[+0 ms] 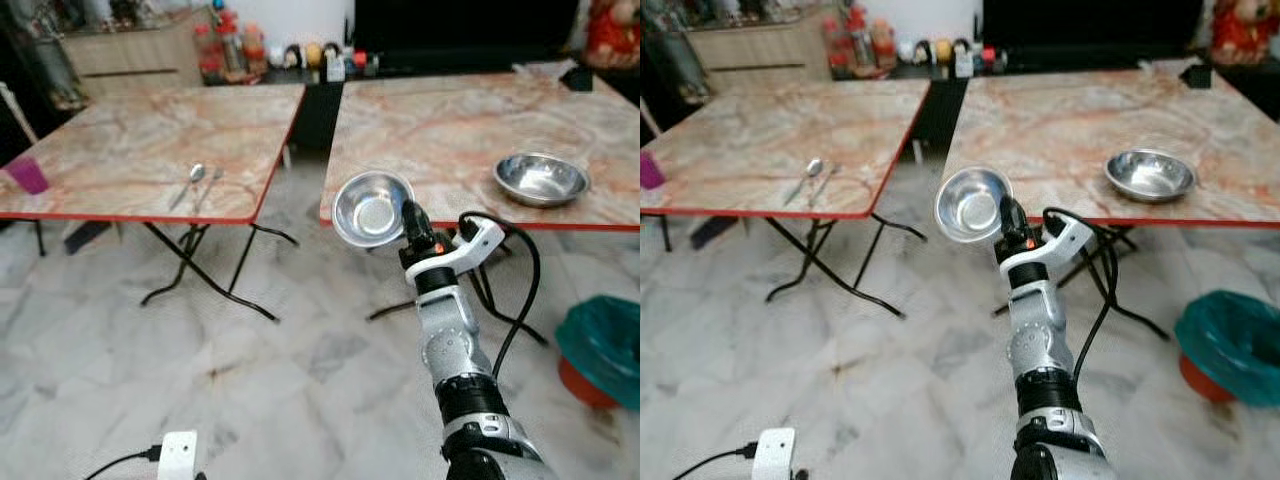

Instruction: Setting the table

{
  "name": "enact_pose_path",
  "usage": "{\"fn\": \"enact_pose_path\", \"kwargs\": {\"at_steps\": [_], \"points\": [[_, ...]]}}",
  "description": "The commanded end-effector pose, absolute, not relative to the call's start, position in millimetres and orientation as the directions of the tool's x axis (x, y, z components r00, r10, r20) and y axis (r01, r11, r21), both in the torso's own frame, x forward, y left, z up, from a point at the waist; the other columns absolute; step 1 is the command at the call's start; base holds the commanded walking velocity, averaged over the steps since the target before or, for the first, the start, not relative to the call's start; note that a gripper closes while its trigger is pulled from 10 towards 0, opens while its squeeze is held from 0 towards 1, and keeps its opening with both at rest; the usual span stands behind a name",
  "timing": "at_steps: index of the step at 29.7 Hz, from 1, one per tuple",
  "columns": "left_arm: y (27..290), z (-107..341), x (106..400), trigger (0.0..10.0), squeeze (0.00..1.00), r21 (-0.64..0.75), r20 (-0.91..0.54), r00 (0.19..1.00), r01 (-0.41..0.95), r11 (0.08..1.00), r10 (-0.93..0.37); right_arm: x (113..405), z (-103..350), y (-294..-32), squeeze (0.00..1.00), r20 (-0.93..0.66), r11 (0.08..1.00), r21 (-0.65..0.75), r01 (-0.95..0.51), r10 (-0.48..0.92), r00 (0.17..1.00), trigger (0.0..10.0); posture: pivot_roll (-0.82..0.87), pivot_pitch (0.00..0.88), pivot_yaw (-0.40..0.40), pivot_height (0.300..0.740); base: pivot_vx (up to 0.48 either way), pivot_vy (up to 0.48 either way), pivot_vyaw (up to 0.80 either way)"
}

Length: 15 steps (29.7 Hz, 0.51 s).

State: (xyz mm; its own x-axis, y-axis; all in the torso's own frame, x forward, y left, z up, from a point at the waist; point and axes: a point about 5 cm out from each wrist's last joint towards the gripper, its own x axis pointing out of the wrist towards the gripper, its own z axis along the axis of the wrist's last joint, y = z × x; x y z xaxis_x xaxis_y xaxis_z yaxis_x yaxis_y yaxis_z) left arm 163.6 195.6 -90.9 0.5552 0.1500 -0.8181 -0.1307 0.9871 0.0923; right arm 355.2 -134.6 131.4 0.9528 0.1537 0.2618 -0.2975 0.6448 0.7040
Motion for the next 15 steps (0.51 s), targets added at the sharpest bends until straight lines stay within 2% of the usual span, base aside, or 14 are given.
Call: {"fn": "enact_pose_path", "kwargs": {"at_steps": [1, 15], "points": [[202.5, -88.3, 167.5, 10.0, 0.0, 0.113, -0.81, 0.562, -0.127, 0.986, 0.165, 359.7, 141.8, -130.8, 0.0, 0.287, 0.644, 0.696, -0.317, 0.155, 0.945, 10.0, -0.02, 0.027, 0.069, 0.74, 0.409, 0.0, 0.0], [198.2, -85.9, 174.8, 10.0, 0.0, 0.106, -0.805, 0.573, -0.118, 0.987, 0.155, 361.9, 143.8, -131.8, 0.0, 0.285, 0.656, 0.685, -0.318, 0.161, 0.945, 10.0, -0.02, 0.021, 0.061, 0.74, 0.413, 0.0, 0.0]]}}
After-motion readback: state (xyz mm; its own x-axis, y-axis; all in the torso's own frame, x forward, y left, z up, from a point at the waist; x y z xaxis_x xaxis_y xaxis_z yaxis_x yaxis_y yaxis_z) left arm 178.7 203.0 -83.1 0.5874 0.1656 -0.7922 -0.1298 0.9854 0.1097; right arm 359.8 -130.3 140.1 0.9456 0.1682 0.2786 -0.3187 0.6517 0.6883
